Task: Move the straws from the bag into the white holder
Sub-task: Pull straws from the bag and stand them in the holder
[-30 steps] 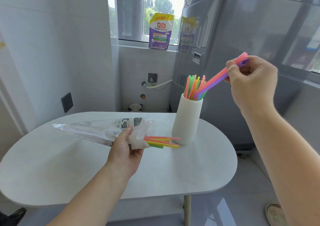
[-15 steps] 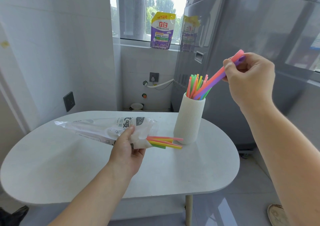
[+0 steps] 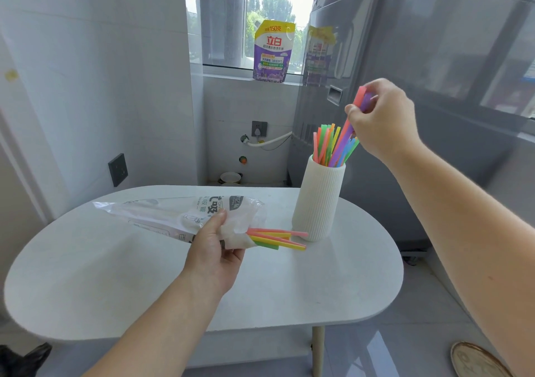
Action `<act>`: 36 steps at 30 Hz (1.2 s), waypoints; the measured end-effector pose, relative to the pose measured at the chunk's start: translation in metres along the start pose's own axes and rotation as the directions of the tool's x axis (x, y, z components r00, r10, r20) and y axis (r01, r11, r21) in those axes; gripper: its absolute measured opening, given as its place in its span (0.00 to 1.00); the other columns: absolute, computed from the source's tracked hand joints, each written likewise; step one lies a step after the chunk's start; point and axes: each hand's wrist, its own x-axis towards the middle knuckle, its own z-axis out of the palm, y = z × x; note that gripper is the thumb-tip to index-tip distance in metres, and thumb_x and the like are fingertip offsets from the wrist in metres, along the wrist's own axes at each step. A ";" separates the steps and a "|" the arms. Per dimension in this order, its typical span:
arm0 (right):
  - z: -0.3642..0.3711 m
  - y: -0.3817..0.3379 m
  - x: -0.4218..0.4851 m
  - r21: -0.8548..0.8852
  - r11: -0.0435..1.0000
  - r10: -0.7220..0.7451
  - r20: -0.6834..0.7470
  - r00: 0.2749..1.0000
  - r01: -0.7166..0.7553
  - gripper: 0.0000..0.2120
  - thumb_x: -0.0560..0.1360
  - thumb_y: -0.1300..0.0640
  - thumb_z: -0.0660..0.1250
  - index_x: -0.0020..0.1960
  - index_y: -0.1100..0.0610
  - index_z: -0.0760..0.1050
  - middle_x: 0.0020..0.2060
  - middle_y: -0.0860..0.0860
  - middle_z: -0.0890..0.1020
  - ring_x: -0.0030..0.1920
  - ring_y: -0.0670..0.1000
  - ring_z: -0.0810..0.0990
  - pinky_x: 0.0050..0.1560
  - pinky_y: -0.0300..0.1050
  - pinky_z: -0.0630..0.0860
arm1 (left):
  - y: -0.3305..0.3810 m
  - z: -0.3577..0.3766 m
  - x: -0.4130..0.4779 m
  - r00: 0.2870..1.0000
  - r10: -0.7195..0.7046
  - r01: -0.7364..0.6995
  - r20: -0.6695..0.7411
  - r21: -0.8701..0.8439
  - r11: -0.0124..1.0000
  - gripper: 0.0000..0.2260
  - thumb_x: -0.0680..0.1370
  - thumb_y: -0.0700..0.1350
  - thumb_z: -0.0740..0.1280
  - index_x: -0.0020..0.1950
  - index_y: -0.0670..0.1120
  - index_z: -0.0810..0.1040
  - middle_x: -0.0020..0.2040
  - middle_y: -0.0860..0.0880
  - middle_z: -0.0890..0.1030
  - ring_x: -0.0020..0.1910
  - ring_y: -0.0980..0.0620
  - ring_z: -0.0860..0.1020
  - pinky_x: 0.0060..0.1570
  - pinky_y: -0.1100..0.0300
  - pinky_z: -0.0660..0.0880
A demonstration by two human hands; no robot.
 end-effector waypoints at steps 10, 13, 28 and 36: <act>0.038 0.026 -0.020 -0.376 0.894 -0.194 0.164 0.967 0.243 0.14 0.82 0.54 0.62 0.61 0.58 0.81 0.58 0.54 0.83 0.62 0.60 0.72 0.59 0.55 0.69 | 0.001 -0.001 0.001 1.000 -0.001 0.000 0.023 0.030 1.000 0.19 0.80 0.42 0.71 0.70 0.45 0.76 0.53 0.47 0.86 0.37 0.53 0.87 0.29 0.62 0.81; 0.043 0.035 -0.030 -0.467 0.842 -0.177 0.233 0.956 0.270 0.18 0.83 0.52 0.58 0.69 0.58 0.76 0.71 0.53 0.75 0.73 0.59 0.66 0.67 0.56 0.62 | 0.001 -0.001 0.001 1.000 0.003 -0.004 0.018 0.028 1.000 0.19 0.79 0.42 0.71 0.70 0.46 0.76 0.55 0.46 0.86 0.38 0.53 0.87 0.29 0.61 0.82; 0.038 -0.011 -0.151 0.102 0.853 0.271 0.751 0.602 -0.511 0.17 0.80 0.40 0.62 0.51 0.53 0.79 0.44 0.54 0.83 0.29 0.48 0.83 0.33 0.45 0.81 | 0.002 0.001 0.004 0.995 0.096 -0.097 0.032 0.008 0.995 0.18 0.79 0.42 0.72 0.68 0.49 0.78 0.50 0.50 0.89 0.45 0.53 0.88 0.33 0.59 0.82; 0.044 -0.007 -0.166 0.312 0.838 0.177 0.622 0.763 -0.448 0.04 0.77 0.58 0.72 0.44 0.52 0.83 0.27 0.44 0.82 0.26 0.42 0.79 0.28 0.36 0.75 | 0.001 0.002 0.004 0.991 0.127 -0.129 0.052 0.037 0.991 0.17 0.80 0.45 0.72 0.68 0.49 0.78 0.56 0.48 0.87 0.44 0.53 0.88 0.34 0.59 0.82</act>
